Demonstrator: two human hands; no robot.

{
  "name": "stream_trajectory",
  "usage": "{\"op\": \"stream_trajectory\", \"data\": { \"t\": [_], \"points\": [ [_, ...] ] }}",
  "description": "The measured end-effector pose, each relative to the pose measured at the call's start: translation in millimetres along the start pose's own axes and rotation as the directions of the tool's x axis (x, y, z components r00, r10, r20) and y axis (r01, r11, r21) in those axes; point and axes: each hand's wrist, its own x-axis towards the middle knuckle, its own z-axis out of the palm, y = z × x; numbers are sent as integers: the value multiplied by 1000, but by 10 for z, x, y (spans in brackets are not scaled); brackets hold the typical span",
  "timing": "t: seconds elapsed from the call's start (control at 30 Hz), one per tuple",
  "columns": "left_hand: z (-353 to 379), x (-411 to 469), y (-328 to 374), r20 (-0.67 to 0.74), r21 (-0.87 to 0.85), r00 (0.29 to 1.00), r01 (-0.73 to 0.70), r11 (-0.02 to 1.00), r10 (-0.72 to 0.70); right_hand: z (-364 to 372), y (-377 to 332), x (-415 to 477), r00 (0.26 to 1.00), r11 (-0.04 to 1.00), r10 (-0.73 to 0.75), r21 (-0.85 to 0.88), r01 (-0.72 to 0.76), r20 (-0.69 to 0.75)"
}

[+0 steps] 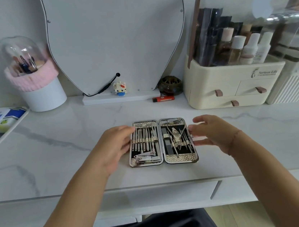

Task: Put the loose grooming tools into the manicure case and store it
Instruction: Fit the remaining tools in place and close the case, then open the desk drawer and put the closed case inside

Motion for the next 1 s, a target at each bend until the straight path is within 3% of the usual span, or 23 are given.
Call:
{"op": "stream_trajectory", "data": {
  "t": [0.1,0.27,0.33,0.4,0.5,0.57,0.63,0.73,0.83,1.0],
  "points": [
    [-2,11,119,-33,-93,999,29,995,-32,26,4,-33,1000,1000,-14,-1,14,-16],
    [262,-72,182,127,184,978,-184,965,162,190,75,-184,998,997,-34,66,30,62],
    [482,-147,134,261,389,925,-363,847,276,225,106,-222,996,986,-59,159,47,70],
    [663,-198,8,397,579,873,-478,660,284,229,130,-279,993,976,-75,210,55,92],
    [755,-190,-199,467,734,817,-572,366,339,184,189,-352,994,986,-68,161,53,86],
    [725,-174,-297,489,780,809,-573,253,327,95,250,-332,989,988,-148,-51,147,-16],
    [673,-196,-381,486,818,828,-544,187,280,-21,291,-256,938,878,-331,-397,267,-102],
    [629,-272,-444,495,825,809,-552,121,317,-28,297,-163,872,734,-489,-532,422,18],
    [558,-266,-441,498,822,795,-560,103,346,81,328,-95,874,720,-475,-528,451,100],
    [327,-101,-502,416,823,785,-540,178,458,181,403,-86,853,759,-513,-515,400,-94]
  ]
}}
